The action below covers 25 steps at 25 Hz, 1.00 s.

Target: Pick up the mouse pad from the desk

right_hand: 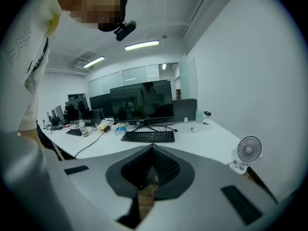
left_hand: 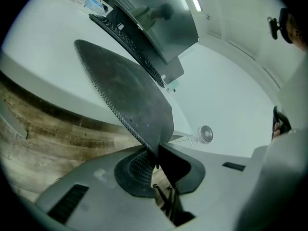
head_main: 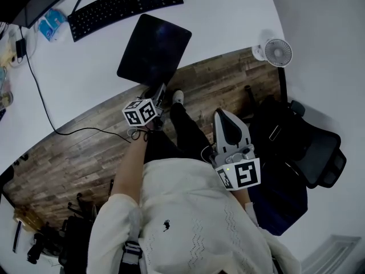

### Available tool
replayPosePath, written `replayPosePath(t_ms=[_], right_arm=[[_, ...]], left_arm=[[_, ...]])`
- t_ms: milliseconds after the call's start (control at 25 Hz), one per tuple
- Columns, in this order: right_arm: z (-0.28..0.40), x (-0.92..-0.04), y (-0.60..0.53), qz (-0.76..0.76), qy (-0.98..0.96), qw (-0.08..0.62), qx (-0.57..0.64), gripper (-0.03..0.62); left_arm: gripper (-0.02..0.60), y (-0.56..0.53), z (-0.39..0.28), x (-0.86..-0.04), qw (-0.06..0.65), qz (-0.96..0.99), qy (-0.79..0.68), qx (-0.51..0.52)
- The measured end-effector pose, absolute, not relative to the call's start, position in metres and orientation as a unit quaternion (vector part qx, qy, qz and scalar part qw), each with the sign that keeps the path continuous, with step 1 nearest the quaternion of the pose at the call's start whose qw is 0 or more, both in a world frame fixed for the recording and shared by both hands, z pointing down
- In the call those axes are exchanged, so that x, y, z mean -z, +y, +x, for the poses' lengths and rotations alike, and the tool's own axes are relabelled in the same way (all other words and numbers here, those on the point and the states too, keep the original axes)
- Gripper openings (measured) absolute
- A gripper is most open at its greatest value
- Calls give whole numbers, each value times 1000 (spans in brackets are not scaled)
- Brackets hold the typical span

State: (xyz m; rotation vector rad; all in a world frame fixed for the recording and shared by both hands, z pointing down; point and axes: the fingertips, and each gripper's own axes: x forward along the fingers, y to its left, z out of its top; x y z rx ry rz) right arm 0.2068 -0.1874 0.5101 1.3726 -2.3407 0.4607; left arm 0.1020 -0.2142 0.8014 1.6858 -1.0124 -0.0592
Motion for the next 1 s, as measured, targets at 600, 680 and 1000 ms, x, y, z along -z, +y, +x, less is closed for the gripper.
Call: replayPosePath(t_ms=[600, 680, 1000], right_arm=[[202, -497, -190, 454, -862, 179, -139, 2], [205, -495, -190, 458, -861, 175, -139, 2], [201, -495, -176, 455, -862, 177, -136, 2]], left_arm=[[21, -202, 110, -777, 529, 741, -414, 8], [21, -201, 111, -774, 526, 746, -409, 6], [23, -190, 106, -770, 507, 761, -405, -17]])
